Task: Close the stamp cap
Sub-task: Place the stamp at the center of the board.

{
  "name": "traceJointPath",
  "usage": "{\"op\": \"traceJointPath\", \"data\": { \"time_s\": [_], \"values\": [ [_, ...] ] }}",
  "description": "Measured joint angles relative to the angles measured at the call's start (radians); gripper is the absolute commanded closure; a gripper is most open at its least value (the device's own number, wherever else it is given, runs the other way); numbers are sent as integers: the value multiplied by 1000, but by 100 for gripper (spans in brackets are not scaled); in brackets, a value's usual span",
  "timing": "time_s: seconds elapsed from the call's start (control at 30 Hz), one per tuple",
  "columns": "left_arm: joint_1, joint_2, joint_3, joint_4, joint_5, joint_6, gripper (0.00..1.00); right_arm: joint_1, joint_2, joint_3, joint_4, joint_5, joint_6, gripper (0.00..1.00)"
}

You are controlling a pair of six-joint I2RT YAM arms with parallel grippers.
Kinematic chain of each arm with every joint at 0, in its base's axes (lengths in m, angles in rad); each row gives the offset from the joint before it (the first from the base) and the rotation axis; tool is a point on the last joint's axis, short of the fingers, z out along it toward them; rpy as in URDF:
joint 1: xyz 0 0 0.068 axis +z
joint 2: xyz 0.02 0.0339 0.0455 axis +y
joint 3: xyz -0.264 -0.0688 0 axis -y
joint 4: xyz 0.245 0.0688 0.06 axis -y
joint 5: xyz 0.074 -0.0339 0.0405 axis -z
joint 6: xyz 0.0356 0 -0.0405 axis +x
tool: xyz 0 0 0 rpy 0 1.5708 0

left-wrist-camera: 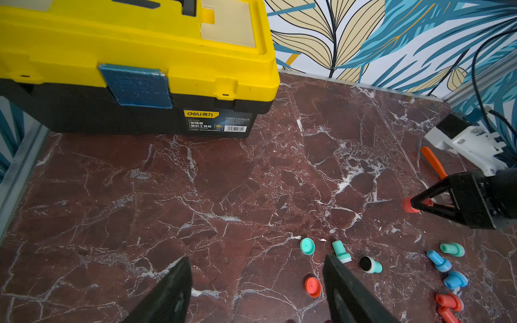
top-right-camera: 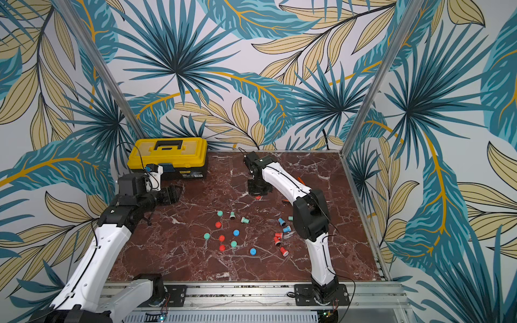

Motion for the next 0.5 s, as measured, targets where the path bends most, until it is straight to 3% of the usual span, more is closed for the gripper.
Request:
{"op": "traceJointPath", "data": {
  "time_s": [0.3, 0.5],
  "values": [
    [2, 14, 0, 0, 3, 0, 24, -60, 108, 2, 3, 0, -24, 95],
    [2, 30, 0, 0, 16, 0, 24, -60, 143, 4, 3, -2, -26, 82]
  ]
}}
